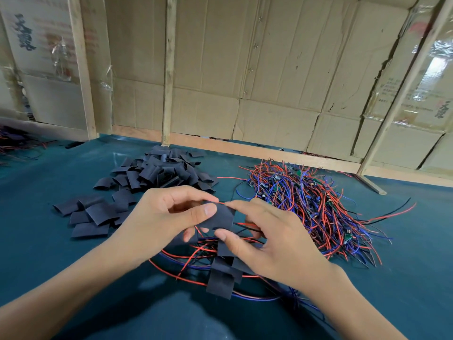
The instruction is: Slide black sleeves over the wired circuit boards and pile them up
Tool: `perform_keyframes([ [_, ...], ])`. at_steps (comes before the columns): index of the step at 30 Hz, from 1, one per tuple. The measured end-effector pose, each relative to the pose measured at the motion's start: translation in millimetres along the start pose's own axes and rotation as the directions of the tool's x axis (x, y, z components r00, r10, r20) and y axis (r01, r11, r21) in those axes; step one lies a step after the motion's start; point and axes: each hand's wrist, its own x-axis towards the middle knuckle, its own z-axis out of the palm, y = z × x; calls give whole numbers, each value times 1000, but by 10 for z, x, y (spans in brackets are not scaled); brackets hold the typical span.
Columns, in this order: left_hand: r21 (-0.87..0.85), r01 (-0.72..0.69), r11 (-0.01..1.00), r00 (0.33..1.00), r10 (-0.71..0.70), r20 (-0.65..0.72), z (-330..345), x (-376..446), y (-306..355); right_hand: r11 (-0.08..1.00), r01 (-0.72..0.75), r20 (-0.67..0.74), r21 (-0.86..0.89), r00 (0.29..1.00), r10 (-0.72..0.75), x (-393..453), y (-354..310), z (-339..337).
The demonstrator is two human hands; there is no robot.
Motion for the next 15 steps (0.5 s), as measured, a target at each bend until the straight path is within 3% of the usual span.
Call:
perform_keyframes([
  [5,-164,119,979,993,-115,31,16,6,-98,999,-14,40,30,999,13,-18,40,30],
  [9,-170,162,972,987,-162,18,54,0,-121,999,-37,105,13,994,35,-28,47,75],
  [13,-76,176,982,984,-177,-18,51,-7,-107,974,-224,261,-8,940,218,5,90,48],
  [15,-47,181,982,982,-183,-38,52,-11,-97,968,-247,327,-38,913,246,2,139,-1],
])
